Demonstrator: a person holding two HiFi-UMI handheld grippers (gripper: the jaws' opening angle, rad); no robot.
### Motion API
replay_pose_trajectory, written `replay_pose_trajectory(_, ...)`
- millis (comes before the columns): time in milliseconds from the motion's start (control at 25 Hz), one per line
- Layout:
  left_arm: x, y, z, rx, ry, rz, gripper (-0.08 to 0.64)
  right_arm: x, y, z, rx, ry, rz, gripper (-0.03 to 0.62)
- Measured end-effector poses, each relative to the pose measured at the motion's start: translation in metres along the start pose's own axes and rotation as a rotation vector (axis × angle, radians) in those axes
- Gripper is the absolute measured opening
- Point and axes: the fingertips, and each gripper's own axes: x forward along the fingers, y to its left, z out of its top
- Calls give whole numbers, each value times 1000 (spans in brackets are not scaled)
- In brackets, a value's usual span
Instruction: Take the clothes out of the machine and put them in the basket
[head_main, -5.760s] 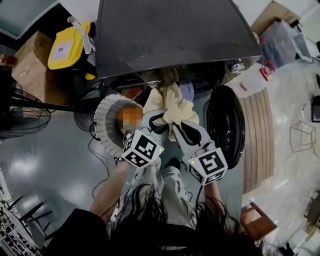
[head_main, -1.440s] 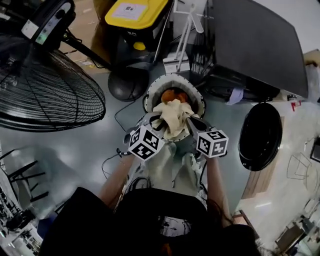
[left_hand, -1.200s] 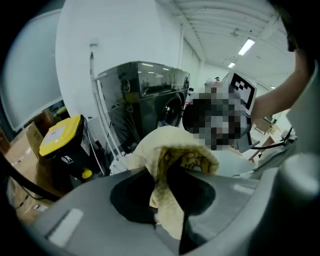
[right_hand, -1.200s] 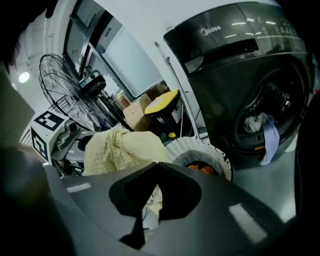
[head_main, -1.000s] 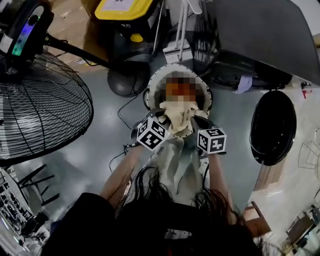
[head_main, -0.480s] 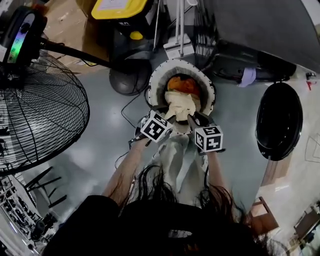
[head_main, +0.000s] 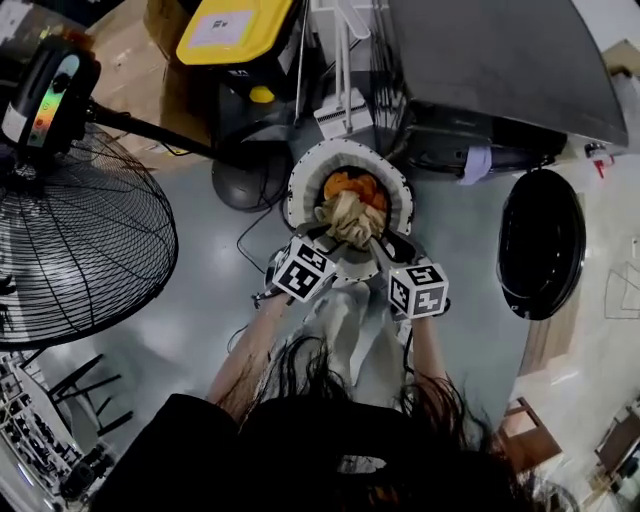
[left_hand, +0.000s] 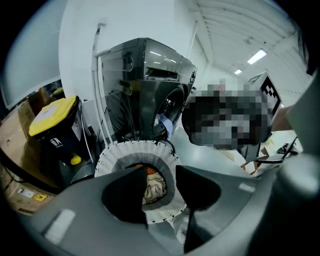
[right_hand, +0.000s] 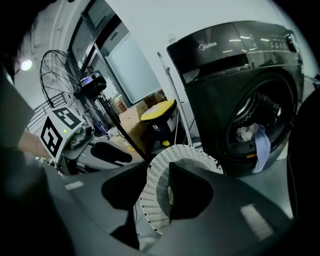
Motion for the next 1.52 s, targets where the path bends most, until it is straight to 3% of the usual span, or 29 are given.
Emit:
replay_pose_trajectory(280,-28,-17,38,40,-103,-18,175,-34,7,20,-3,-53,-35,153)
replay_pose_trajectory(640,-61,-48,75,187,-185,-72,175,-83,1,45,-6,-130,-99,152)
replay_pose_trajectory(1240,-29,-126,136,351,-194,-184,166,-168,-103,58,66,-255,-284,150)
replay_pose_trajectory(1520,7,-152,172,337,-179,-183,166,-184,-168,57,87,-252,-311,150)
